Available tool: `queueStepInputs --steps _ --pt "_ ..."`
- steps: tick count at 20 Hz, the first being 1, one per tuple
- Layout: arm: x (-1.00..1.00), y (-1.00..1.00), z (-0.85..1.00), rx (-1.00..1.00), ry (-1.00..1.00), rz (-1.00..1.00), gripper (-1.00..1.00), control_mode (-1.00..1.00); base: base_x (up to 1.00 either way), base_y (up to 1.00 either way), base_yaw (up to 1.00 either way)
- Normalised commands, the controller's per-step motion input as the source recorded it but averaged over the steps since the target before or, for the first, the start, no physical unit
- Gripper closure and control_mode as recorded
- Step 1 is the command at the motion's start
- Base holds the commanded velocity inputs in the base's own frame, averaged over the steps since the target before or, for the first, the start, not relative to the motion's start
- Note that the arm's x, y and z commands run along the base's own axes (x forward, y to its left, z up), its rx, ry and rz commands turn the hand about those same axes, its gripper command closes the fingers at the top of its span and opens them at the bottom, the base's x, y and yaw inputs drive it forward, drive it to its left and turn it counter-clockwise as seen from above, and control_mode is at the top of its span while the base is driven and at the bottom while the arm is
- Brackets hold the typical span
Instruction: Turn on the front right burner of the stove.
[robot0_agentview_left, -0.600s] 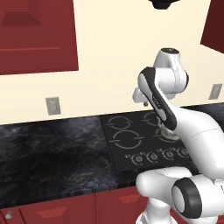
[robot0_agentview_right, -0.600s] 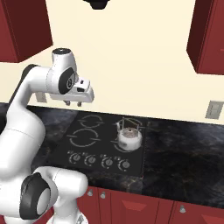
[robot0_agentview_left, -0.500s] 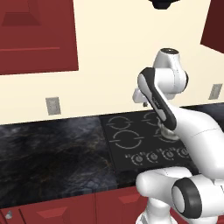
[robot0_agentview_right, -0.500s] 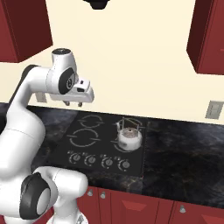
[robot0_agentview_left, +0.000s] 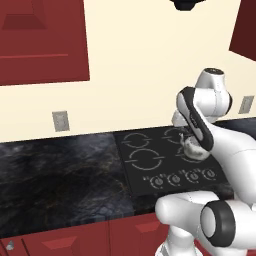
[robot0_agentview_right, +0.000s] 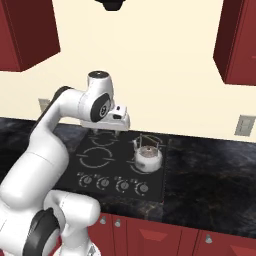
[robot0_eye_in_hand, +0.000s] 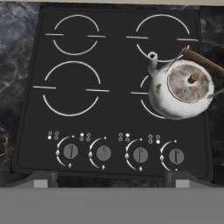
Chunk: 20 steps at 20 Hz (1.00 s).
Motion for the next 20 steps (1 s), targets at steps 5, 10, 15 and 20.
queueStepInputs --steps 5,10,15,20 --pt "-0.17 -0.72 -0.46 -0.01 0.0 0.0 -1.0 -1.0 0.0 0.0 0.0" --pt "-0.37 -0.59 -0.39 0.0 0.03 0.11 -1.0 -1.0 0.0 0.0 0.0" --pt "-0.33 -0.36 -0.55 0.0 0.11 0.14 -1.0 -1.0 0.0 0.0 0.0" --pt "-0.05 -0.19 -0.54 0.0 0.11 0.06 -1.0 -1.0 0.0 0.0 0.0"
